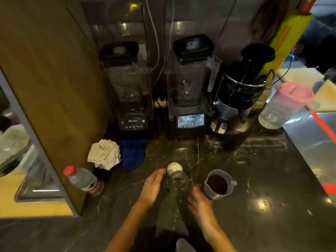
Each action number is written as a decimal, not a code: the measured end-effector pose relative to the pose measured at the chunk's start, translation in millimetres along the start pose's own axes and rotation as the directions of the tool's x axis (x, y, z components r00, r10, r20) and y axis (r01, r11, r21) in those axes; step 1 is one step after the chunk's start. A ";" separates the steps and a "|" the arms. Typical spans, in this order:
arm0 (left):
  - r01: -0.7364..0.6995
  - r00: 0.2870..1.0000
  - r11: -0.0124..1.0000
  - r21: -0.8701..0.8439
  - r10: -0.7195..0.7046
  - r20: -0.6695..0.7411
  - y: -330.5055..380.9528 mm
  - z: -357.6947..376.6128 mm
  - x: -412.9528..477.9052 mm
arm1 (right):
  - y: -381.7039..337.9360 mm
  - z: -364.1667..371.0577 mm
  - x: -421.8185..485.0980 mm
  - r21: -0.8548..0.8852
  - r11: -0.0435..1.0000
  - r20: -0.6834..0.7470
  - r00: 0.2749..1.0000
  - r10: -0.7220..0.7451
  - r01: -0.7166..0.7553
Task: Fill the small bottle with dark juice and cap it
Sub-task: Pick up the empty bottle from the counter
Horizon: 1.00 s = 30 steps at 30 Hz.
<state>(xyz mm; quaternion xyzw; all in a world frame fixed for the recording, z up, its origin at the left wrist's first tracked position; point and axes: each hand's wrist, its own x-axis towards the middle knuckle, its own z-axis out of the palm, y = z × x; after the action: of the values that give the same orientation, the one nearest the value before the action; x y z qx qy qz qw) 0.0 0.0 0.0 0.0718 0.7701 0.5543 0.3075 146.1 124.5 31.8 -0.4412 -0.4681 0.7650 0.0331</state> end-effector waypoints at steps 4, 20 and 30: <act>0.122 0.964 0.992 0.036 -0.127 0.231 2.5 11.8 4.3 | 6.6 9.8 -1.9 0.058 0.995 0.146 0.986 0.076 -0.085; 0.347 0.927 0.916 -0.200 -0.304 0.219 -33.5 33.0 -55.2 | -19.5 23.0 60.1 -0.228 0.974 0.161 0.986 0.033 0.005; 0.232 0.914 0.967 -0.100 -0.182 0.362 -13.4 9.2 -15.0 | -6.2 7.8 49.1 -0.240 0.970 0.176 0.984 0.023 0.021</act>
<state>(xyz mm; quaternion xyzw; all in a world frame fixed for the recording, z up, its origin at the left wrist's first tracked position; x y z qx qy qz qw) 20.2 -4.4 -7.9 0.0651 0.6653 0.5498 0.5010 108.5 145.4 6.2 -0.3721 -0.5585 0.7387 -0.0631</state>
